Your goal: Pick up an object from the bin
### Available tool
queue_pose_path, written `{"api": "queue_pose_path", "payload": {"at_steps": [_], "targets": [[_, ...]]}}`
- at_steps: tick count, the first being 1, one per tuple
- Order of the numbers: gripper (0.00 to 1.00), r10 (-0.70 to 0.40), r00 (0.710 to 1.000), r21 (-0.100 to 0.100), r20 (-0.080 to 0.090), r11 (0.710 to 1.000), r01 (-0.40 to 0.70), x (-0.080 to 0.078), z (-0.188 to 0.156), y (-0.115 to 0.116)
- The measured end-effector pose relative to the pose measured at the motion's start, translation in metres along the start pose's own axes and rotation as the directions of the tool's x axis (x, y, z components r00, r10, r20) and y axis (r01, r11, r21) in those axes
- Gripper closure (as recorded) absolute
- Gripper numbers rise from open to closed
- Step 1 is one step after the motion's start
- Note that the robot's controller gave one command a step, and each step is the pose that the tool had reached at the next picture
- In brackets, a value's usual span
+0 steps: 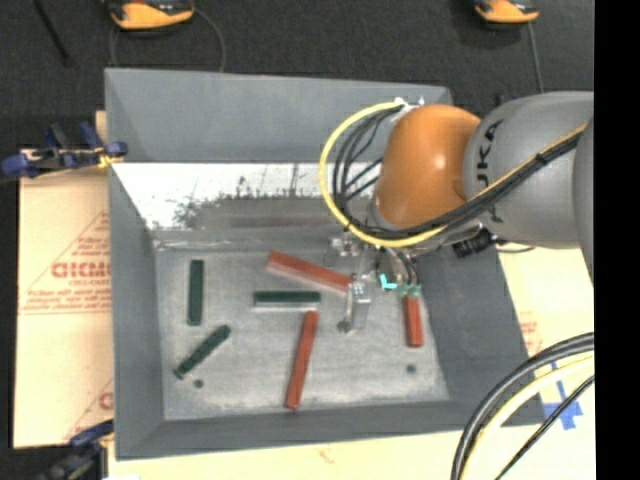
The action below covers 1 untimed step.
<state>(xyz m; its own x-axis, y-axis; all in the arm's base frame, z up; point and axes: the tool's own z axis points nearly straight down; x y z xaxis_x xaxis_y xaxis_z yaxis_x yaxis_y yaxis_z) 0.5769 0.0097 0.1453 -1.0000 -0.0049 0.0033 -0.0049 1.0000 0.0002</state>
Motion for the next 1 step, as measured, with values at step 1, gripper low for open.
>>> {"api": "queue_pose_path", "payload": {"at_steps": [1], "targets": [[0.00,-0.031,0.999,0.002,0.006,1.000,0.031,-0.0583,0.0738,-0.0146]]}}
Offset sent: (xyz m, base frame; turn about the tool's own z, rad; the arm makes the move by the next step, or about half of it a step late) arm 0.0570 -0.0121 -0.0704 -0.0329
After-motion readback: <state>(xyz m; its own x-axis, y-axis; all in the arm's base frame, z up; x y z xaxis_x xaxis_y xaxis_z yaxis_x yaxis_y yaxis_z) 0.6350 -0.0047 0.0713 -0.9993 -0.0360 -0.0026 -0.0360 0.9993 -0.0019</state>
